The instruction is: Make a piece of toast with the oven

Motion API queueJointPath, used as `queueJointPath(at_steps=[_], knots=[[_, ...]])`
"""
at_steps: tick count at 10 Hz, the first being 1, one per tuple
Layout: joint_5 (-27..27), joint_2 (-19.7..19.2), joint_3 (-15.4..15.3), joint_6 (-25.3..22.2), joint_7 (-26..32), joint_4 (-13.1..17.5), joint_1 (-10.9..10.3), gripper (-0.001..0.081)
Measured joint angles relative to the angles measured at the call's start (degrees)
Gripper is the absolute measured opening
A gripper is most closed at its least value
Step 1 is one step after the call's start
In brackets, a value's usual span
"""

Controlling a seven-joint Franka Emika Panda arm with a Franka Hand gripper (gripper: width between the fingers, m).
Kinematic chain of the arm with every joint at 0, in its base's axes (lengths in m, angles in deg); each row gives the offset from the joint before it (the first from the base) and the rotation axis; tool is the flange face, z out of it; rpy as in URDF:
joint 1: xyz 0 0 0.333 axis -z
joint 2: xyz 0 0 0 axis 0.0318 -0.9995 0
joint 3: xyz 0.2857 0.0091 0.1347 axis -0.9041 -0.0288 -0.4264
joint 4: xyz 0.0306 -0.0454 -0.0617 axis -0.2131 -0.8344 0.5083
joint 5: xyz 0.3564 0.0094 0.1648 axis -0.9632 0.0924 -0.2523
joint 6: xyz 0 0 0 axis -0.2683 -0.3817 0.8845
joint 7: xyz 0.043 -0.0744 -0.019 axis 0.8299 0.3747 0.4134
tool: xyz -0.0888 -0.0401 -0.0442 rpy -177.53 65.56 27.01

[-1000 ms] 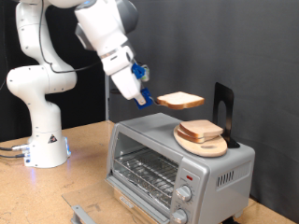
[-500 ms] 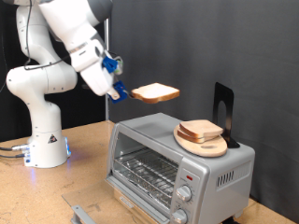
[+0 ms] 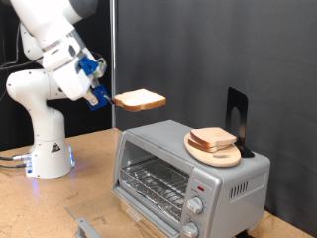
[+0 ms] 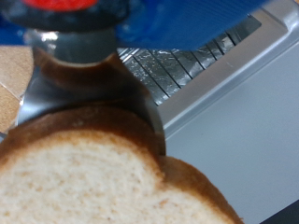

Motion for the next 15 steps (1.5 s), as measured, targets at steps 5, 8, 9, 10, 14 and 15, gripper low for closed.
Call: queueJointPath(at_steps=[5, 8, 9, 10, 14, 15], knots=[[0.2, -0.7, 0.5, 1.3, 6.0, -1.4, 0.3, 0.0365], [1.3, -2.9, 1.0, 5.7, 7.9, -3.4, 0.9, 0.0365], [2.0, -4.3, 1.1, 6.7, 8.2, -3.5, 1.2, 0.0365], [2.5, -5.9, 1.3, 7.6, 9.0, -3.5, 1.4, 0.0365], [2.3, -11.7, 1.9, 12.5, 12.2, -3.7, 1.6, 0.0365], [2.1, -13.0, 1.9, 14.2, 13.0, -3.9, 1.6, 0.0365]])
